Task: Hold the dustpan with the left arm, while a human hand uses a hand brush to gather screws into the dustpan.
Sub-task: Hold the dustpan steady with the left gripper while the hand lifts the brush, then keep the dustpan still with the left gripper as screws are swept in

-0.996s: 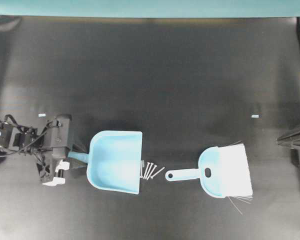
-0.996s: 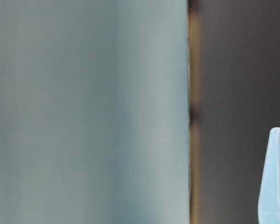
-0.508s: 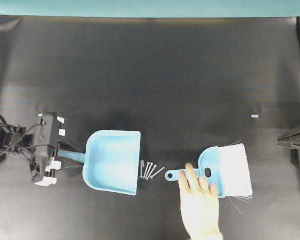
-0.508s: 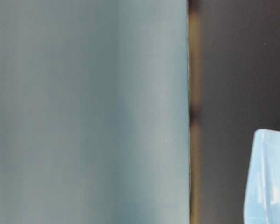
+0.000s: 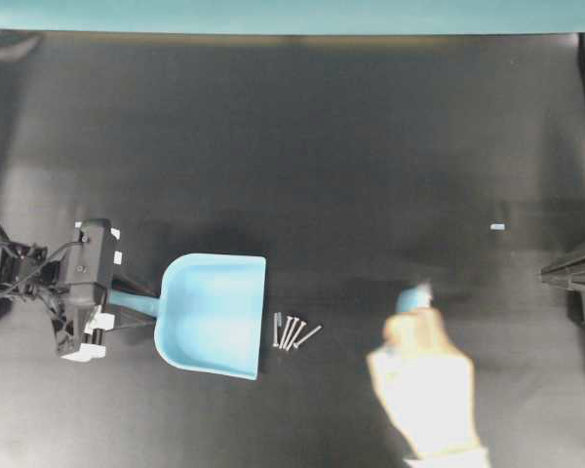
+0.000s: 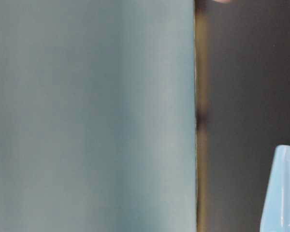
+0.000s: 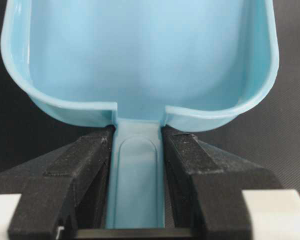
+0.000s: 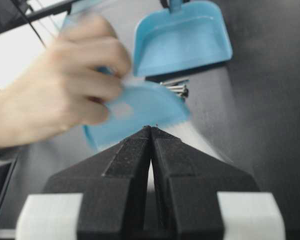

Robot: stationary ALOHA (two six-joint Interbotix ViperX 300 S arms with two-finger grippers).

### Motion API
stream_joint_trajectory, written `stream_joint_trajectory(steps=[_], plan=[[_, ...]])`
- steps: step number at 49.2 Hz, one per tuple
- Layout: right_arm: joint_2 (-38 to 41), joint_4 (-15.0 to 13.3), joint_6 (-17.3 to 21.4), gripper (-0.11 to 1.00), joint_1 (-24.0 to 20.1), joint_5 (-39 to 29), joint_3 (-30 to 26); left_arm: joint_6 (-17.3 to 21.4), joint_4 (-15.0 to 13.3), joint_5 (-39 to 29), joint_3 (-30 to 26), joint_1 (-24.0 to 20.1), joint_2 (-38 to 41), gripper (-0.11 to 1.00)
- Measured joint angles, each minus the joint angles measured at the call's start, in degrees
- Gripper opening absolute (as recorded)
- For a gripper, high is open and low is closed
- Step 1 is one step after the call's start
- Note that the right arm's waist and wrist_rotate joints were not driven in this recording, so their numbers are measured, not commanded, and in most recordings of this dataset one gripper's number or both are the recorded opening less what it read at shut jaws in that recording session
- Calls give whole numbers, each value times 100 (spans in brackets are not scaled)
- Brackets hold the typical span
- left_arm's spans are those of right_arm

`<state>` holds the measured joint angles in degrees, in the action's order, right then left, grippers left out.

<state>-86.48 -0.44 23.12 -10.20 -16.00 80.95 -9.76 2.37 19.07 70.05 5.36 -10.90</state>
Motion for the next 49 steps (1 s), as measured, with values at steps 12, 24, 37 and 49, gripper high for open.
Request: stream_joint_trajectory(steps=[12, 24, 37, 49], plan=[[0, 0, 0, 0, 0, 9, 9, -18, 0, -264, -70, -18, 18, 31], [0, 0, 9, 0, 0, 0, 9, -18, 0, -387, -79, -18, 26, 31], [0, 0, 0, 0, 0, 9, 0, 18, 0, -466, -79, -18, 26, 31], [0, 9, 9, 0, 0, 9, 9, 35, 0, -475, -88, -18, 35, 31]])
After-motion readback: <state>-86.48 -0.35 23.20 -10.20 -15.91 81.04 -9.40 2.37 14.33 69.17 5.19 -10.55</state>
